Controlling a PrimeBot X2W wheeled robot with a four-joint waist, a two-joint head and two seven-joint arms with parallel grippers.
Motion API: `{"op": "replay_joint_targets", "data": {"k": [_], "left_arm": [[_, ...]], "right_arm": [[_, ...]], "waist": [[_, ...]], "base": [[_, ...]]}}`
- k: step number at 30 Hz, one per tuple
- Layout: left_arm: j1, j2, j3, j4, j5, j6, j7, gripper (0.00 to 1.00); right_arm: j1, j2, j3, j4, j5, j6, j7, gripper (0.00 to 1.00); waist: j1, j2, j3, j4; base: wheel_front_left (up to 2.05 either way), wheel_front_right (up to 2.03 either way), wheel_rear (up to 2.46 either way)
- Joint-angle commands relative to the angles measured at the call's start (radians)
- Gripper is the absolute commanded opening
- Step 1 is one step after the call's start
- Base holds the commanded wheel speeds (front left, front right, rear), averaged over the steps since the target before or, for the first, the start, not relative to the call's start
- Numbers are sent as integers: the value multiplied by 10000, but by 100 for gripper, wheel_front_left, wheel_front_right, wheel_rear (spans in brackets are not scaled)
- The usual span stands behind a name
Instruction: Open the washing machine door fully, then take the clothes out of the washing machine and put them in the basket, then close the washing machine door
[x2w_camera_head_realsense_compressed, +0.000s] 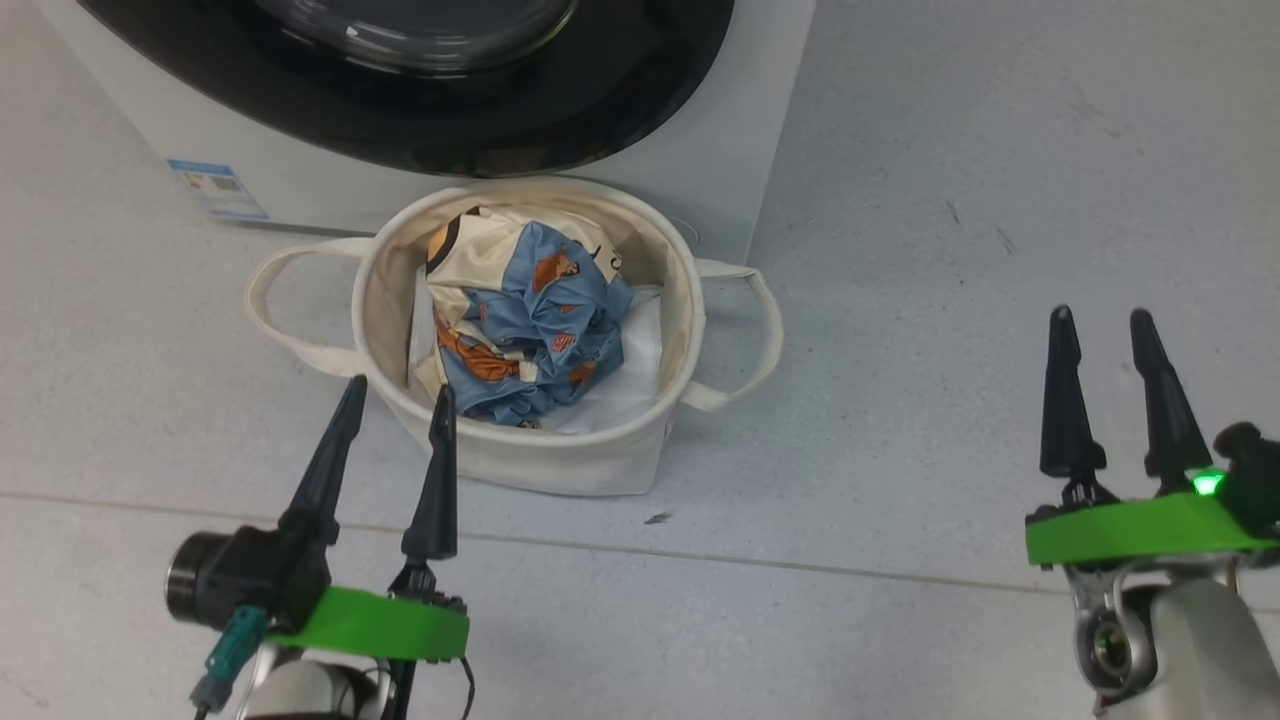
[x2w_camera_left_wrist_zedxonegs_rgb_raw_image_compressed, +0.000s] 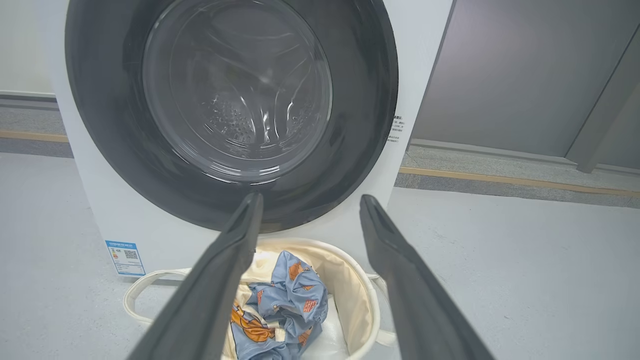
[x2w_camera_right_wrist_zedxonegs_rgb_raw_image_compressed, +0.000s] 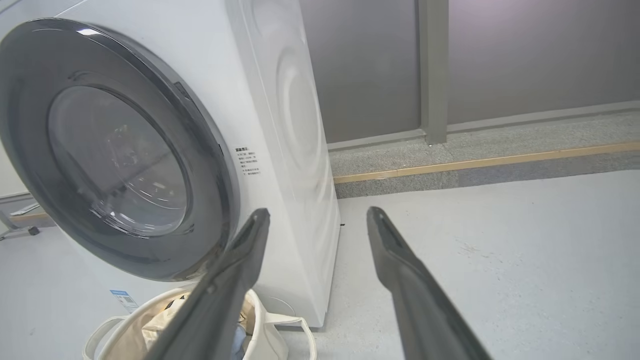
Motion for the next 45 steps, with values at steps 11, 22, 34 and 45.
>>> {"op": "replay_joint_targets", "data": {"k": [11,22,34,45], "left_arm": [[31,138,275,-5,96,-159,-59,100],[187,137,383,335,100,-35,-59,100],[187,137,421,96,164,131,-59,100],[179,137,573,299,218,461,-59,100]], "right_arm": [[-202,37,-139,848,9,-4,-38,100],[-58,37,126,1095,-132,-4,-38,100],[-88,37,337,946,-173,-4,-38,100],[-72,37,488,937,-308,-4,-38,100]], "waist": [[0,-1,-184,-73],[0,-1,-567,20],[0,-1,-513,123],[0,-1,-593,64]], "base": [[0,0,0],[0,0,0],[0,0,0],[0,0,0]]}}
